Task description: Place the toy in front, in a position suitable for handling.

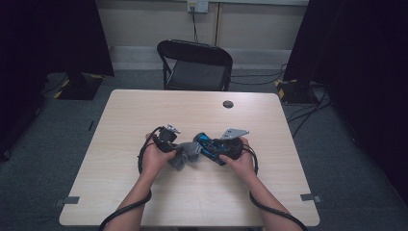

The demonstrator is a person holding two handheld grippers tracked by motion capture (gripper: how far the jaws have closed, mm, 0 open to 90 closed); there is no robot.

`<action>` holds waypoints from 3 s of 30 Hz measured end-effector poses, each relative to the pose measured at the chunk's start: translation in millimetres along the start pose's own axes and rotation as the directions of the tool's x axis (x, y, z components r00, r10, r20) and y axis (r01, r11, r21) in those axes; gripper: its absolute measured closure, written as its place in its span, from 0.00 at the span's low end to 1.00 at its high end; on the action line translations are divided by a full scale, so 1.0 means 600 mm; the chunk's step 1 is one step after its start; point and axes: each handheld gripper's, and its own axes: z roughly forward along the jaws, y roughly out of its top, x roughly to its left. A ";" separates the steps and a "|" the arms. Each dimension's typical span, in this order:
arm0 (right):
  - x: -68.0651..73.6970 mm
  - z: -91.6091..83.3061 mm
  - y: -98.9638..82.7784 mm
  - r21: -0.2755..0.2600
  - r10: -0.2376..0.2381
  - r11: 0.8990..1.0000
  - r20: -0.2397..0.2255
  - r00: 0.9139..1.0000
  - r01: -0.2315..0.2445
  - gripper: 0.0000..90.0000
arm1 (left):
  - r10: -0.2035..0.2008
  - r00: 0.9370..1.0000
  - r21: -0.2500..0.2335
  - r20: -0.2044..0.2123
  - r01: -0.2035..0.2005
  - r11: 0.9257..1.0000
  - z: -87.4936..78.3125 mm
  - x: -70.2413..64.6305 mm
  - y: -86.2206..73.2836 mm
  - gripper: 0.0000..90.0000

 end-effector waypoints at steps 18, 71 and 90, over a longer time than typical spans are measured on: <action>0.000 -0.001 0.000 0.000 -0.001 1.000 0.000 1.000 0.001 0.57 | -0.098 0.995 -0.053 -0.033 0.096 0.994 -0.036 0.037 -0.027 0.81; 0.000 -0.003 0.002 0.015 0.000 1.000 -0.002 1.000 0.000 0.57 | 0.237 0.929 -0.065 0.285 -0.228 0.972 0.012 -0.209 -0.012 0.81; -0.001 -0.004 0.002 0.021 -0.005 1.000 -0.005 1.000 0.005 0.57 | 0.283 0.891 -0.061 0.355 -0.280 0.958 0.044 -0.248 0.008 0.81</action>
